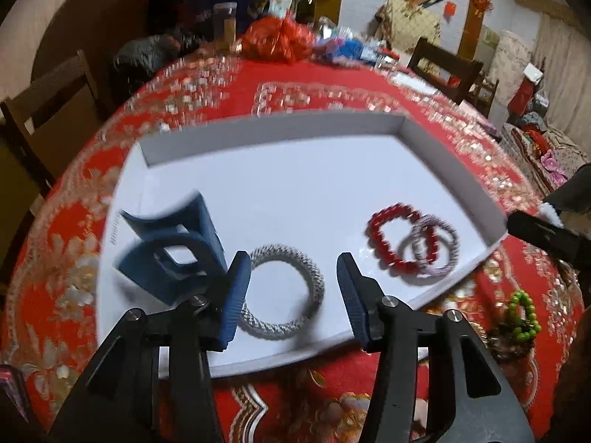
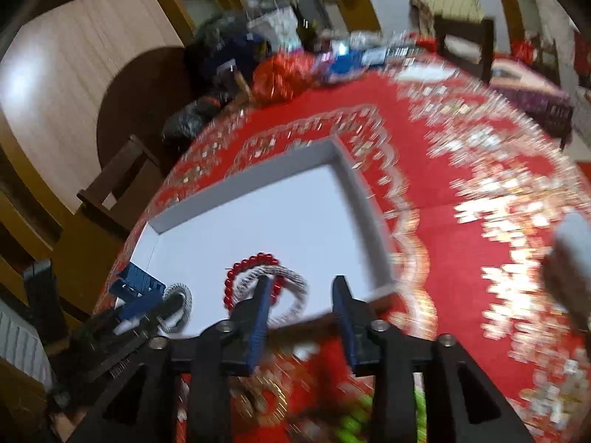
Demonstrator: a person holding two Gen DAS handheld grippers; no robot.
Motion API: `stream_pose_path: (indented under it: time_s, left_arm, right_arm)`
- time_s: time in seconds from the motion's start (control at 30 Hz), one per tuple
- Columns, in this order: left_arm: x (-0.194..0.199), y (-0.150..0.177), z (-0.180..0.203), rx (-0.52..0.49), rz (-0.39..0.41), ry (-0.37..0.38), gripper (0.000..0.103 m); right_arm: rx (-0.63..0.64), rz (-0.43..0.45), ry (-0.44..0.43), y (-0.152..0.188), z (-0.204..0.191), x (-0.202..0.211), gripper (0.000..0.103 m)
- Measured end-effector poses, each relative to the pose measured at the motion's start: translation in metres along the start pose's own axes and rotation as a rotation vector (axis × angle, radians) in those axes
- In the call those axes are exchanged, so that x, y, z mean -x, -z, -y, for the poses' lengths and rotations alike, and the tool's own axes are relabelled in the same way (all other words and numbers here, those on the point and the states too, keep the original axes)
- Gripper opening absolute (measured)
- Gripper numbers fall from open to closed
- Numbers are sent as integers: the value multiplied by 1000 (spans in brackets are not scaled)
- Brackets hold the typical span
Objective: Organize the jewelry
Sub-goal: 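Grasp the black Mickey-charm hair tie with the left tool while the right tool grasps the green bead bracelet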
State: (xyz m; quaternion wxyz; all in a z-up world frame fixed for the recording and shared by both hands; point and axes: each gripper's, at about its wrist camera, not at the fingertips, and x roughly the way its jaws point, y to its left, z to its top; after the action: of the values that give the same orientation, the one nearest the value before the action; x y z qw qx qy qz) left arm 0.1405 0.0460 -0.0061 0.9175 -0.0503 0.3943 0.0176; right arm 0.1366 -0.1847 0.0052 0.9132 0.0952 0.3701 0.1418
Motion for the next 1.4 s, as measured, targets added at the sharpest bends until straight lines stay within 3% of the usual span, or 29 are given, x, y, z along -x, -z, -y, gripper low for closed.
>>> stream_pose_path:
  time_s: [0.2, 0.37, 0.53, 0.73, 0.83, 0.9, 1.0, 1.17, 1.4]
  left_arm:
    - [49, 30, 18, -86, 55, 113, 56]
    - [56, 64, 50, -205, -10, 229, 56]
    - [35, 68, 62, -253, -83, 255, 56]
    - [30, 69, 65, -269, -107, 232, 57]
    - [29, 74, 75, -321, -102, 177, 57]
    - [29, 74, 75, -306, -104, 175, 57]
    - [32, 75, 71, -290, -97, 181, 36]
    - [43, 82, 53, -195, -91, 188, 36]
    - [51, 91, 35, -125, -43, 105, 36]
  right_arm:
    - [48, 74, 132, 49, 34, 54, 38]
    - [-13, 84, 188, 80, 61, 67, 38]
    - [-101, 100, 185, 82, 78, 71, 38]
    - [-128, 82, 188, 81, 84, 69, 38]
    - [-124, 80, 190, 81, 82, 69, 38]
    - [-127, 81, 187, 81, 83, 69, 38]
    - [-124, 76, 181, 82, 82, 69, 38]
    - [-74, 48, 153, 84, 72, 65, 38]
    - [68, -26, 140, 78, 46, 40, 38]
